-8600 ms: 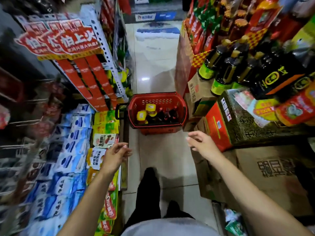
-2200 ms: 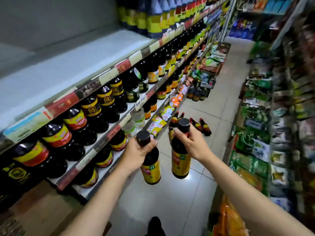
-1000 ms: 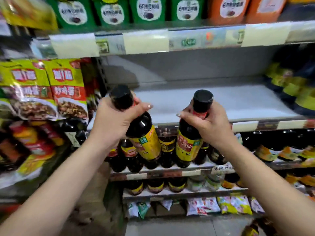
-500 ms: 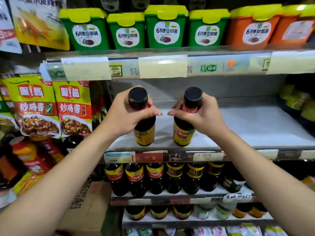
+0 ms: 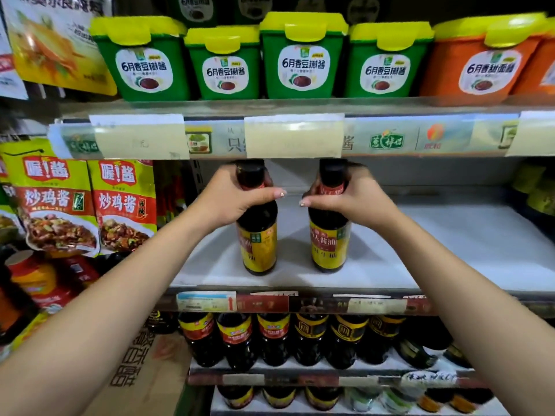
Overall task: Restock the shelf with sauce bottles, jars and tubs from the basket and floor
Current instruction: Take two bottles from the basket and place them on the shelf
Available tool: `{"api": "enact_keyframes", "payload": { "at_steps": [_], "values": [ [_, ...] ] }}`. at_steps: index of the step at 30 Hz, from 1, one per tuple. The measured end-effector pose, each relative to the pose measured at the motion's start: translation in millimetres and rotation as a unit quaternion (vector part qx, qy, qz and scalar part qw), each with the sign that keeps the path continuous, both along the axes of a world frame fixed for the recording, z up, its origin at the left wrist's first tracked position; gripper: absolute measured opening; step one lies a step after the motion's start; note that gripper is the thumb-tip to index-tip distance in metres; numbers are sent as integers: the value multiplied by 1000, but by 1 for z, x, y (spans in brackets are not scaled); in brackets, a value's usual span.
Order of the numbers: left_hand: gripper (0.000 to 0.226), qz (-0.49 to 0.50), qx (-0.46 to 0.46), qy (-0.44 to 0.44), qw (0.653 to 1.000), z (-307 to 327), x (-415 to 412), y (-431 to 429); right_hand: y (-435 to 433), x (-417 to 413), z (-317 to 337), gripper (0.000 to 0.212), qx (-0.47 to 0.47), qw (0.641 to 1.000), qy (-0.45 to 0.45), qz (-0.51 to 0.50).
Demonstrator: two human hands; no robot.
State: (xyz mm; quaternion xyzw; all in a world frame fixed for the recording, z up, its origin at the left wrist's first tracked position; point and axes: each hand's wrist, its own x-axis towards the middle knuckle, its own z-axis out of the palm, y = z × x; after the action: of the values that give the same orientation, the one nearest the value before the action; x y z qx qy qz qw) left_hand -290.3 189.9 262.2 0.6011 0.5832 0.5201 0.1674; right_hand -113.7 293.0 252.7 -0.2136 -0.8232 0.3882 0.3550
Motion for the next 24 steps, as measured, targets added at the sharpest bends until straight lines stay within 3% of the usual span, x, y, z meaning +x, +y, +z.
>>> {"api": "enact_keyframes", "payload": {
  "at_steps": [4, 8, 16, 20, 23, 24],
  "values": [
    [20, 20, -36, -91, 995, -3, -16, 20, 21, -11, 3, 21, -35, 998, 10, -47],
    [25, -20, -81, -57, 995, -11, -25, 27, 35, -10, -5, 25, -50, 993, 69, -76],
    [35, -5, -42, -52, 998, -22, -40, 47, 59, -2, -20, 33, -54, 997, 37, -41],
    [32, 16, -12, -94, 995, -31, -37, 44, 59, -4, -27, 39, -76, 991, 89, -59],
    [97, 30, -31, -152, 987, -55, -38, 31, 52, 2, -43, 60, -102, 985, 128, -56],
    [110, 29, -46, -169, 984, -68, -40, 27, 48, 7, -52, 69, -106, 984, 133, -55]
  ]
}}
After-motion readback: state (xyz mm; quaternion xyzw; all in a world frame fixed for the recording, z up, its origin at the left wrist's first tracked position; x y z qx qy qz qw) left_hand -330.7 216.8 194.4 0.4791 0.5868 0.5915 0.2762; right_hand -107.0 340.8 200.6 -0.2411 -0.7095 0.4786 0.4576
